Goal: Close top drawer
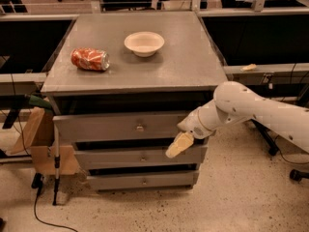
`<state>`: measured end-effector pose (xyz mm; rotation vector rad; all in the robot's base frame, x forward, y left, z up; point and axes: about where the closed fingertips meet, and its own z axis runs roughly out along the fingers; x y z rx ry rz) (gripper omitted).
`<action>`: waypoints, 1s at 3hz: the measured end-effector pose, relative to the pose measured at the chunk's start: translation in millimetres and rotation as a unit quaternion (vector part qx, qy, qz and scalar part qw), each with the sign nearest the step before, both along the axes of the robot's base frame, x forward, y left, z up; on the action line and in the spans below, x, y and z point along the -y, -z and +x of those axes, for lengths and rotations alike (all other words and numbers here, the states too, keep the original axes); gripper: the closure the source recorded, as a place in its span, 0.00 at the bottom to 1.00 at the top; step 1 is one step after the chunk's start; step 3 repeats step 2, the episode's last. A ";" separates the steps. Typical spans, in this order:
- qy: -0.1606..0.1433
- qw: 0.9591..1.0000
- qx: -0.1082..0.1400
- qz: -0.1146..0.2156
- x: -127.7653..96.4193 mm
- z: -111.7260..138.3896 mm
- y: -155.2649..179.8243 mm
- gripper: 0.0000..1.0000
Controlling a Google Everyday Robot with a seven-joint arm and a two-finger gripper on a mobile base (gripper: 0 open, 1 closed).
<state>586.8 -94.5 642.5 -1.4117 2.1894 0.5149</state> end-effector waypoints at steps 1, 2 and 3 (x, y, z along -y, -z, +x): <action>0.009 0.999 0.006 0.032 6.6 -28.5 -3.1 0.00; 0.010 0.999 0.006 0.032 8.1 -30.3 -2.7 0.00; 0.010 0.999 0.006 0.032 8.1 -30.3 -2.7 0.00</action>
Offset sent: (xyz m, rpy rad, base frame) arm -0.0498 -0.0197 0.0067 0.0858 -0.0157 -0.0379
